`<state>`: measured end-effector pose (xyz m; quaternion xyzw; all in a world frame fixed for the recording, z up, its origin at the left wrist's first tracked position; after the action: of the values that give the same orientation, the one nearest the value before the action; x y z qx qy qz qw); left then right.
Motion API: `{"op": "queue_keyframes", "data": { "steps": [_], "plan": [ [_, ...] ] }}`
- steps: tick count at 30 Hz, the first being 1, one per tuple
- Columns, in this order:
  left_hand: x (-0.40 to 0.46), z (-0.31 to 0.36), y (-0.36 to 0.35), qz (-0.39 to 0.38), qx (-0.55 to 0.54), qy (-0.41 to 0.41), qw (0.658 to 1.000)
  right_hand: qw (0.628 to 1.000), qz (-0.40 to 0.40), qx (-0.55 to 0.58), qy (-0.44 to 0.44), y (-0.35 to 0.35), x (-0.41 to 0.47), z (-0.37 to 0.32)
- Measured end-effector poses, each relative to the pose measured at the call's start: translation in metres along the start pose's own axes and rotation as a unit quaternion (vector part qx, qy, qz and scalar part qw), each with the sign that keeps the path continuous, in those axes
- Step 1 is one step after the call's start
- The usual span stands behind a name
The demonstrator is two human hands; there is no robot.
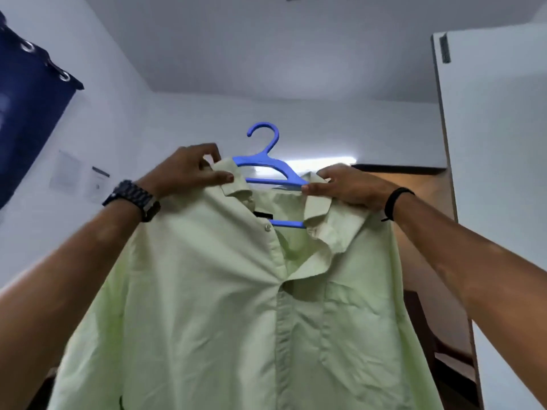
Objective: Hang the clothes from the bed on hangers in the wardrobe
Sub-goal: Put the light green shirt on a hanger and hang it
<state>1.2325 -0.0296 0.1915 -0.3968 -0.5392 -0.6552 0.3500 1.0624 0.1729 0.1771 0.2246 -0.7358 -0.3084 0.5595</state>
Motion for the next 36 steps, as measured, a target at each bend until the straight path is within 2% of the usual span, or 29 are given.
{"op": "queue_keyframes", "data": {
  "steps": [5, 7, 10, 13, 16, 20, 23, 25, 27, 29, 33, 36],
  "plan": [
    [0.042, 0.023, 0.038, -0.045, 0.035, 0.059, 0.997, 0.997, 0.062, -0.045, 0.003, 0.051, 0.013, -0.022],
    [0.040, 0.013, 0.026, -0.097, 0.051, 0.105, 0.988, 0.997, 0.049, -0.052, -0.019, 0.040, 0.011, -0.013],
    [0.008, -0.022, -0.028, -0.208, 0.055, 0.160, 0.963, 0.996, -0.017, -0.058, -0.059, -0.011, -0.001, 0.022],
    [-0.055, -0.064, -0.106, -0.327, 0.030, 0.214, 0.920, 0.988, -0.102, -0.029, -0.116, -0.087, -0.026, 0.068],
    [-0.133, -0.104, -0.184, -0.399, -0.050, 0.278, 0.872, 0.963, -0.199, 0.028, -0.178, -0.174, -0.066, 0.112],
    [-0.246, -0.148, -0.276, -0.480, -0.144, 0.390, 0.773, 0.927, -0.281, 0.081, -0.234, -0.279, -0.125, 0.158],
    [-0.316, -0.165, -0.334, -0.547, -0.179, 0.433, 0.693, 0.898, -0.331, 0.086, -0.276, -0.344, -0.167, 0.193],
    [-0.345, -0.176, -0.362, -0.568, -0.183, 0.445, 0.668, 0.888, -0.356, 0.058, -0.283, -0.376, -0.189, 0.212],
    [-0.362, -0.190, -0.388, -0.582, -0.160, 0.437, 0.667, 0.878, -0.377, 0.022, -0.292, -0.404, -0.201, 0.231],
    [-0.370, -0.204, -0.411, -0.588, -0.110, 0.414, 0.687, 0.879, -0.370, -0.025, -0.299, -0.426, -0.205, 0.246],
    [-0.364, -0.236, -0.454, -0.544, -0.015, 0.371, 0.753, 0.890, -0.263, -0.045, -0.371, -0.455, -0.201, 0.280],
    [-0.378, -0.260, -0.473, -0.500, 0.044, 0.397, 0.768, 0.891, -0.209, -0.001, -0.404, -0.480, -0.208, 0.297]
  ]
}}
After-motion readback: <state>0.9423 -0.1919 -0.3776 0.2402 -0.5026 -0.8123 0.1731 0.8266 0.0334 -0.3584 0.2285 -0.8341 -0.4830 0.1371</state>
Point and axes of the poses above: each hand's wrist, its own x-axis towards the middle knuckle, its own y-axis out of the back of the hand, z = x × y, the point moved 9 cm from there along x, towards the middle knuckle, and after that the axes turned 4 degrees about -x, right-handed, at the moved point
